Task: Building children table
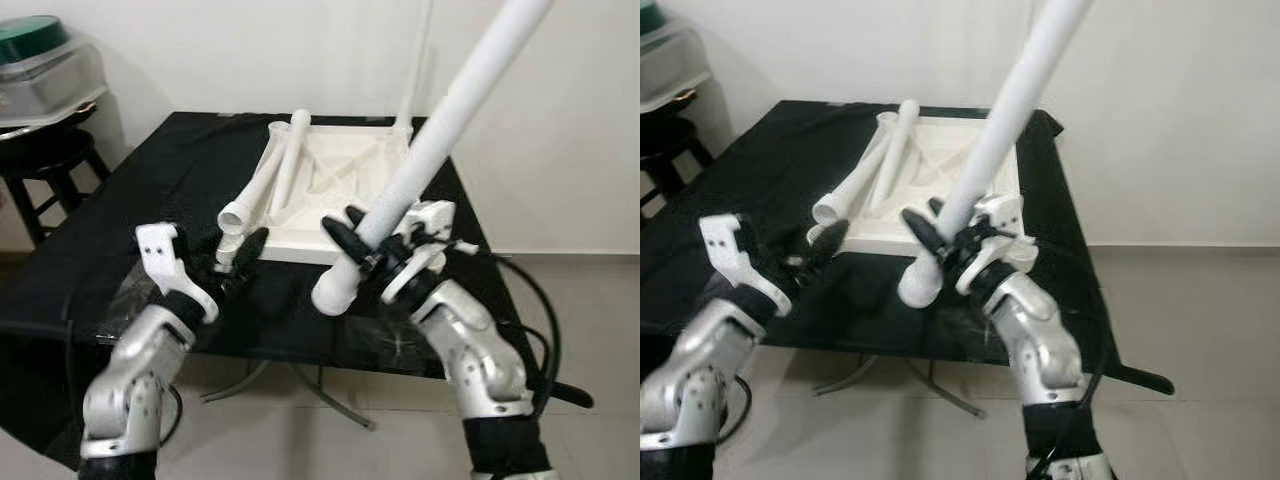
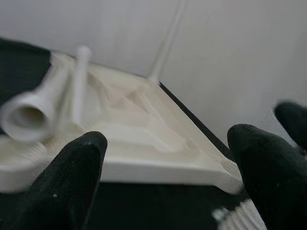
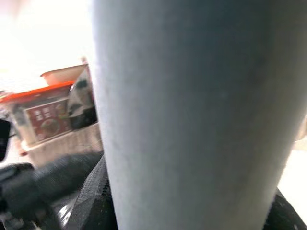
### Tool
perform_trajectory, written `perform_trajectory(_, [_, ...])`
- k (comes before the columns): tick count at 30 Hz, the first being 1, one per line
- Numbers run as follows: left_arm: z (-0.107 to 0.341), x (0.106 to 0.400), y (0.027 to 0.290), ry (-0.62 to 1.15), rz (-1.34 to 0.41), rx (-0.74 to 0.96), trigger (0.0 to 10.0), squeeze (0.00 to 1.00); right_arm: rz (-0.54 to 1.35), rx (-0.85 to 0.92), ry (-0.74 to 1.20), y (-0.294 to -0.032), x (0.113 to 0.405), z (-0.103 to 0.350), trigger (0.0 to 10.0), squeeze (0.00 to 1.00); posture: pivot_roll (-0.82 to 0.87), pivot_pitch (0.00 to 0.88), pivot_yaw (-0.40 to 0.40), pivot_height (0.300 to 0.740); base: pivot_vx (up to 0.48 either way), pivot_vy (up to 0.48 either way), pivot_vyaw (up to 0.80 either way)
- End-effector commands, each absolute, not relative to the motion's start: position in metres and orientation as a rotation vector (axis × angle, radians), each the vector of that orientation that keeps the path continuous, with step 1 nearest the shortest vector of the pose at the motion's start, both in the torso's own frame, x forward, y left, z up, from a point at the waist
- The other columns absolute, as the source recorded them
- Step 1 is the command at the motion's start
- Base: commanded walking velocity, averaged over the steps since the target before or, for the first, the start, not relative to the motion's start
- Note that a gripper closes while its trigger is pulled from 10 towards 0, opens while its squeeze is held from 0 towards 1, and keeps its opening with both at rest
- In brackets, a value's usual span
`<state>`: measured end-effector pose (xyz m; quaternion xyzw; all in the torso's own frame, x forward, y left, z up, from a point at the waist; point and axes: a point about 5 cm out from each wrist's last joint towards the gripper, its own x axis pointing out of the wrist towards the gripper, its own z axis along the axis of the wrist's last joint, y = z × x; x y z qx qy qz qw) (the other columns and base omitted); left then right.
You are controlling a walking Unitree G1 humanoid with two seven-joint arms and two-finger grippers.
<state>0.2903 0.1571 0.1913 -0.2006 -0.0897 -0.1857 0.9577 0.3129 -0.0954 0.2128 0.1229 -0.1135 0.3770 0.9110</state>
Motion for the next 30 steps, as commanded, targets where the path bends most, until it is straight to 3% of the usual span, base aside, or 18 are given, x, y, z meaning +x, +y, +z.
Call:
perform_trajectory(1, [0.192,0.287,0.151,-0.191,-0.391,-0.420,10.0,0.00,0.764,0.246,-0.244,-0.098,0.311,0.215,10.0,0.00,-0.03,0.092,0.039,0.740,0.000,-0.465,0.00])
perform_trajectory(11, [0.185,0.283,0.135,-0.162,-0.414,-0.437,10.0,0.00,0.743,0.227,-0.227,-0.099,0.308,0.211,10.0,0.00,-0.05,0.082,0.053,0.740,0.000,-0.465,0.00])
perform_trajectory(30, [0.158,0.273,0.130,-0.082,-0.401,-0.408,10.0,0.00,0.641,0.115,-0.111,-0.112,0.304,0.176,10.0,0.00,-0.04,0.077,0.048,0.740,0.000,-0.467,0.00])
